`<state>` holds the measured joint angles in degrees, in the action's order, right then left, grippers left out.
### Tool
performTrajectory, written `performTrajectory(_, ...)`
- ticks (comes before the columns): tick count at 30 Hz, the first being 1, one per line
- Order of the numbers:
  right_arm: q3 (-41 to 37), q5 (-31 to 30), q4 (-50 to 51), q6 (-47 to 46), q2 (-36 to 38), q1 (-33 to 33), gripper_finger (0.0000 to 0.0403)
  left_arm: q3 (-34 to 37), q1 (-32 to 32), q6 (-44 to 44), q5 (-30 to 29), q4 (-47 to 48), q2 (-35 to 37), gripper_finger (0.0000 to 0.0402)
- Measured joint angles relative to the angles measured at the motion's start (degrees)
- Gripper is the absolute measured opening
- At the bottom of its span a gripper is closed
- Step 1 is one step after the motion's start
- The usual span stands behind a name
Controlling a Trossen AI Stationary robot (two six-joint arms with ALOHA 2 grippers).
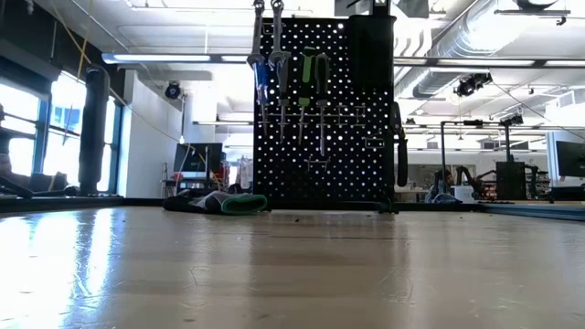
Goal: Hang tools onto peg board
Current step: Hang the blue pick tool on the pegboard
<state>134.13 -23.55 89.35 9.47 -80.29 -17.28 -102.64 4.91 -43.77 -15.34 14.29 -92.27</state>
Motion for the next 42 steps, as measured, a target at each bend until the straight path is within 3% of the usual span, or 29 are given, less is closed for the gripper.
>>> performTrajectory(10,0.0,0.01,-7.48,3.06,0.12,2.62,0.0011,-0.51,1.1,0.75,-0.73,4.04,0.85,0.0136)
performTrajectory(19,0.0,2.2,-10.85,6.09,0.04,8.59,0.0011,-0.51,-1.13,-4.07,-6.66,5.02,2.58,0.0141)
performTrajectory(26,0.02,2.72,-9.38,6.59,-2.54,14.29,0.0011,-0.51,-3.46,-6.7,-7.76,5.02,3.3,0.0141)
performTrajectory(42,0.0,-0.64,-8.57,6.05,-14.29,21.49,0.0011,-0.49,-1.51,10.53,1.23,21.8,2.87,0.0141)
